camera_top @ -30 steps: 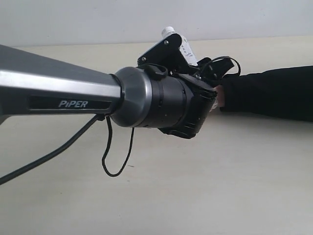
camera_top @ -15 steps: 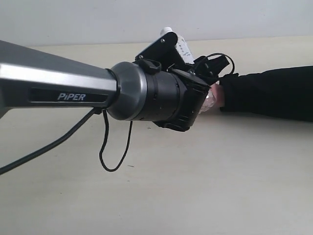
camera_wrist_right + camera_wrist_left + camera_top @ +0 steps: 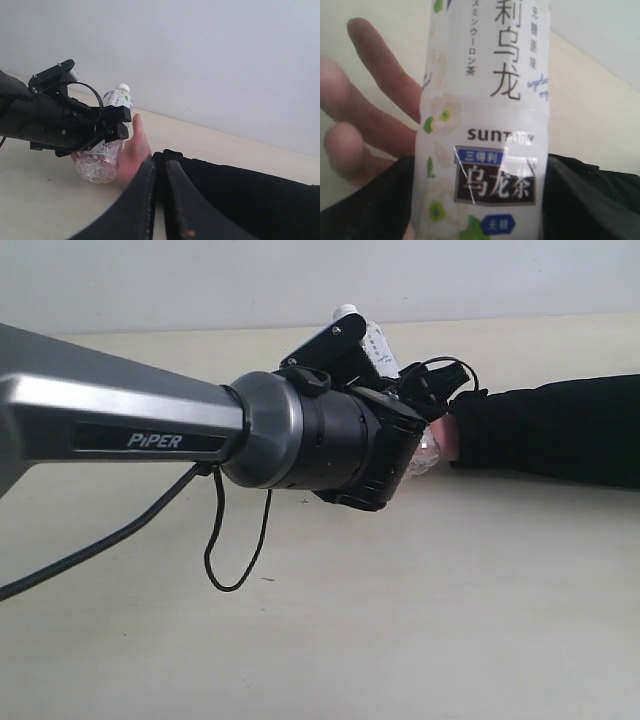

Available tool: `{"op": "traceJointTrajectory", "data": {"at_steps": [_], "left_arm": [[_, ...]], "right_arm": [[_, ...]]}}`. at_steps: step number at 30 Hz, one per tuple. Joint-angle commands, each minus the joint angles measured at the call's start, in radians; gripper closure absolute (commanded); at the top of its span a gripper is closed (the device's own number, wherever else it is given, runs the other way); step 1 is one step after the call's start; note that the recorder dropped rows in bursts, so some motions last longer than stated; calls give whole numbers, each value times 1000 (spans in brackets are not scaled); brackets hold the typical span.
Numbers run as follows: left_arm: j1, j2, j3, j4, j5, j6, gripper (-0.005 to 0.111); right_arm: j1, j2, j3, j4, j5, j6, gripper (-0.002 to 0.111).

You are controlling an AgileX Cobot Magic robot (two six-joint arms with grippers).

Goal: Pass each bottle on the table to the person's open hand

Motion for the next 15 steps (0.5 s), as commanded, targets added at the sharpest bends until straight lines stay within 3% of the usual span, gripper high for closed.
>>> {"op": "traceJointTrajectory", "data": {"at_steps": [1, 11, 15], "left_arm": [[5, 3, -6, 9, 2, 5, 39], [5, 4, -6, 9, 2, 8, 39], [5, 4, -6, 9, 2, 11, 26]], "right_arm": [[-4, -6, -7, -1, -4, 5, 100], [-4, -6, -7, -1, -4, 5, 100], [-4, -6, -7, -1, -4, 5, 100]]}}
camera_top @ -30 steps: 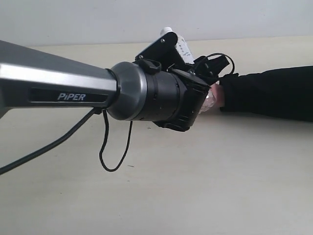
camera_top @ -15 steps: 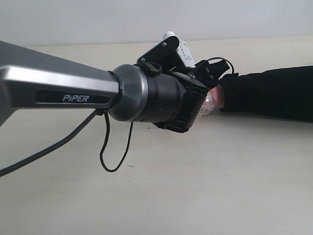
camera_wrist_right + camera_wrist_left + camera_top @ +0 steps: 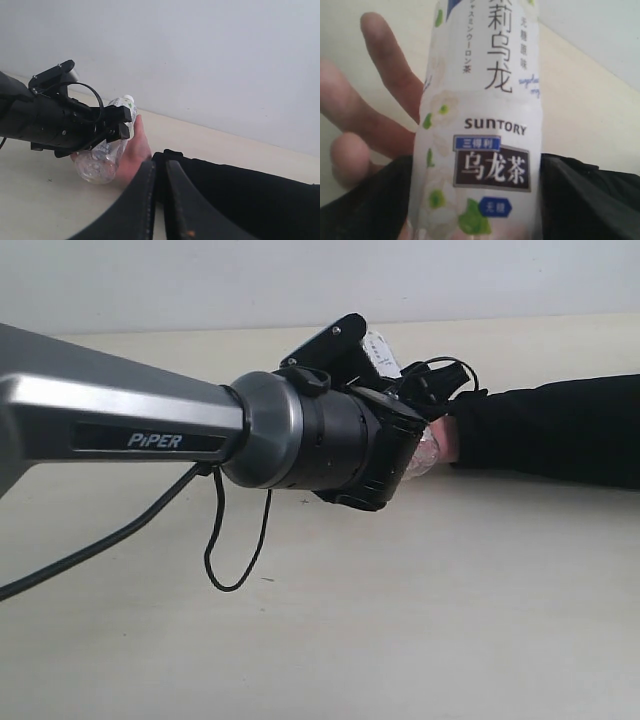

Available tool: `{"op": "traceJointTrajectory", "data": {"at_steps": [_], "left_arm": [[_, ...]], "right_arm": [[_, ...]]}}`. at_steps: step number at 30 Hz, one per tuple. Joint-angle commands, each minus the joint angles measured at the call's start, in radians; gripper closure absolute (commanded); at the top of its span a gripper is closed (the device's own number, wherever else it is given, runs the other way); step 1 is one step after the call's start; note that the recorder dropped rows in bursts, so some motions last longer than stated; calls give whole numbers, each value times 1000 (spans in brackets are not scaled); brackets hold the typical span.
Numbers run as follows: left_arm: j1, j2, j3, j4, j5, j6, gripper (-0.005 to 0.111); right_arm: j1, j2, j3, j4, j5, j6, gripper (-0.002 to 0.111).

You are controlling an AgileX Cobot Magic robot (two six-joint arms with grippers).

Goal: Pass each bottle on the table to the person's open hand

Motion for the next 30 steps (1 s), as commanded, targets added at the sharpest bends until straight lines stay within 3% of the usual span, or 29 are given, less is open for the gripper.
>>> {"op": "traceJointTrajectory", "data": {"at_steps": [1, 7, 23, 27, 29, 30], "left_arm": [[5, 4, -6, 9, 2, 11, 21], [5, 4, -6, 9, 0, 6, 7], [5, -92, -6, 9, -38, 53, 9], [5, -146, -6, 9, -45, 61, 21], [3, -168, -6, 9, -51, 81, 33], [3, -180, -6, 9, -62, 101, 46]], "right_arm": [[-4, -6, -7, -1, -4, 5, 100], [-4, -6, -7, -1, -4, 5, 100], [-4, -6, -7, -1, -4, 5, 100], [-4, -6, -7, -1, -15, 0, 100], [-4, -6, -7, -1, -28, 0, 100], [-4, -6, -7, -1, -28, 0, 100]]}}
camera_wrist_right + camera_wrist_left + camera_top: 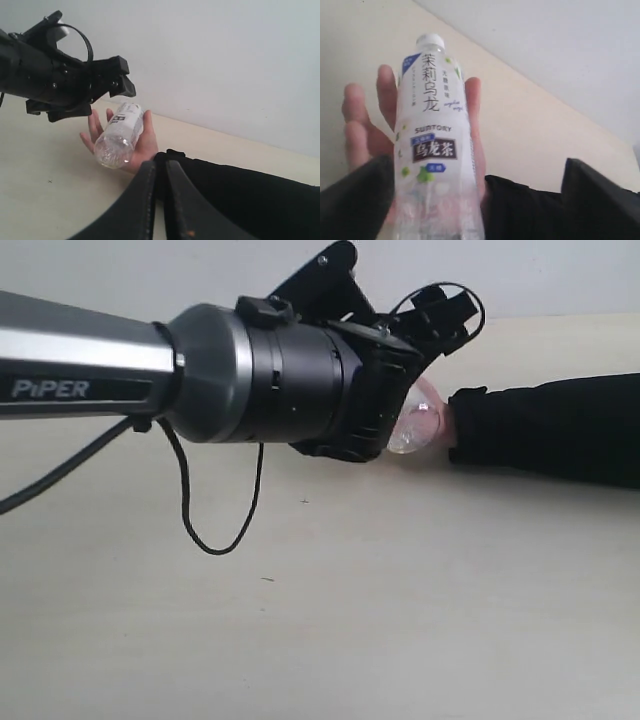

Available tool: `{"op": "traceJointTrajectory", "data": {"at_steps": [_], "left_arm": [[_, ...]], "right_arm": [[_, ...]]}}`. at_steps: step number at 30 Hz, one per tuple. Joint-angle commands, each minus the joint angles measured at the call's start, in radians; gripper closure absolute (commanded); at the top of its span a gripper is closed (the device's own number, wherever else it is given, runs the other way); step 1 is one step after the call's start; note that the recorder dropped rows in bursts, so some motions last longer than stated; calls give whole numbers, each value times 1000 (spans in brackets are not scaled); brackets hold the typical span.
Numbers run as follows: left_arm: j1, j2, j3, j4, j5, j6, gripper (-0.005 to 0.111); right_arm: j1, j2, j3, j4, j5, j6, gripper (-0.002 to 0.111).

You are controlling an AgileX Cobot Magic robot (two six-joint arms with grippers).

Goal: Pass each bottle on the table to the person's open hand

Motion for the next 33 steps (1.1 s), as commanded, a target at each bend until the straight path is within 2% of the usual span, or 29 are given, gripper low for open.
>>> {"op": "traceJointTrajectory", "data": {"at_steps": [1, 4, 5, 10, 15, 19, 21, 23, 27, 29, 31, 33], "left_arm": [[1, -63, -6, 9, -30, 70, 56], [-9, -100, -6, 9, -54, 184, 101], [-12, -112, -6, 9, -64, 219, 106], [-51, -175, -6, 9, -224, 279, 104], [-92, -205, 3, 9, -358, 498, 104], [-114, -206, 37, 9, -496, 523, 103], [-120, -208, 62, 9, -551, 523, 95], [-120, -217, 88, 9, -566, 507, 81], [-120, -249, 159, 9, -587, 335, 51], [-122, -275, 203, 9, -587, 294, 44], [-126, -307, 243, 9, -587, 292, 48], [-126, -335, 268, 9, -587, 292, 60]], "right_arm": [[-4, -6, -7, -1, -26, 0, 100], [-4, -6, -7, -1, -26, 0, 100], [-4, -6, -7, -1, -26, 0, 100], [-4, -6, -7, -1, -26, 0, 100], [-4, -6, -7, -1, -26, 0, 100], [-4, -6, -7, -1, -26, 0, 100], [-4, -6, -7, -1, -26, 0, 100], [-4, -6, -7, -1, -26, 0, 100], [-4, -6, -7, -1, -26, 0, 100], [-4, -6, -7, -1, -26, 0, 100], [-4, -6, -7, -1, -26, 0, 100], [-4, -6, -7, -1, -26, 0, 100]]}}
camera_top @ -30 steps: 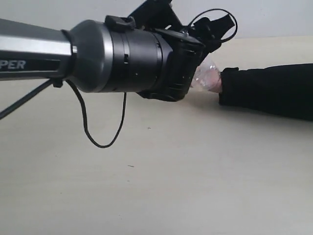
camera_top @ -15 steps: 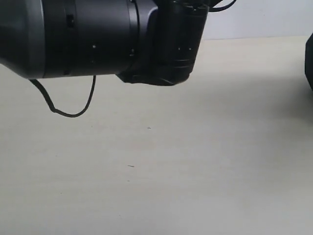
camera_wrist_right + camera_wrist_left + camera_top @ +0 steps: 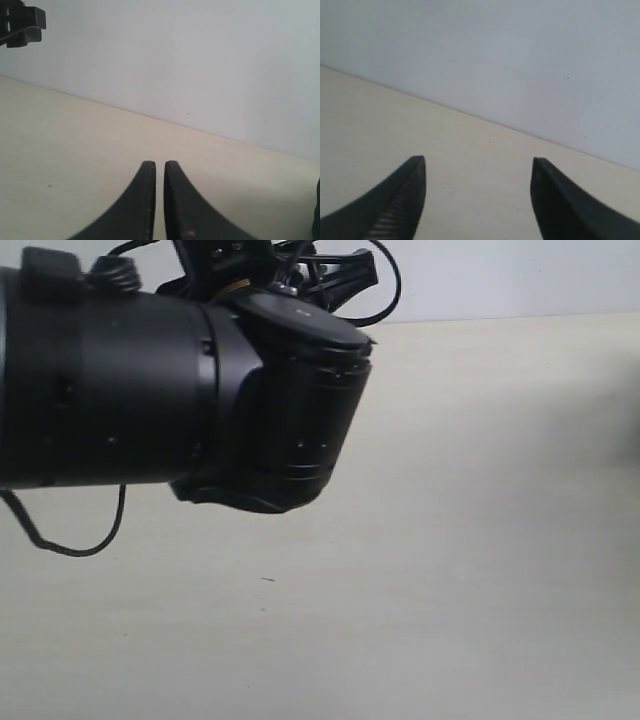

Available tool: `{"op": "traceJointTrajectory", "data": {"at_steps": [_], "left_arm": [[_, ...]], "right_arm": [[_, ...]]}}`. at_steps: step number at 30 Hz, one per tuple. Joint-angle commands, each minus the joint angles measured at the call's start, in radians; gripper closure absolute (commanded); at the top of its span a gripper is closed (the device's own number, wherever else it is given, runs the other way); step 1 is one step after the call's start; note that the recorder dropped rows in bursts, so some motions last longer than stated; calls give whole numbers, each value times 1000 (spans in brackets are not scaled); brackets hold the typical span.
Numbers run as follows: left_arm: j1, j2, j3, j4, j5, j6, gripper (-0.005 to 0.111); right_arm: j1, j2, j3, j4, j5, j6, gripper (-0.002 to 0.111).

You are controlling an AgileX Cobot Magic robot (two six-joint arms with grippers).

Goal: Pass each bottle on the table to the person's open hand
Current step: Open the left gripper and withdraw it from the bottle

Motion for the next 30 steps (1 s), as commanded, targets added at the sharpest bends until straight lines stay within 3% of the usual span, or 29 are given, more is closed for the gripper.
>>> {"op": "traceJointTrajectory", "data": {"at_steps": [1, 4, 11, 30], "left_arm": [[-10, -68, 62, 8, -12, -28, 70], [-19, -72, 64, 8, -12, -26, 107], [-56, -70, 64, 8, 24, -20, 106], [-84, -70, 64, 23, 637, 216, 106]], "right_arm": [[-4, -6, -7, -1, -13, 0, 100], [-4, -6, -7, -1, -13, 0, 100], [-4, -6, -7, -1, -13, 0, 100], [-4, -6, -7, -1, -13, 5, 100]]}}
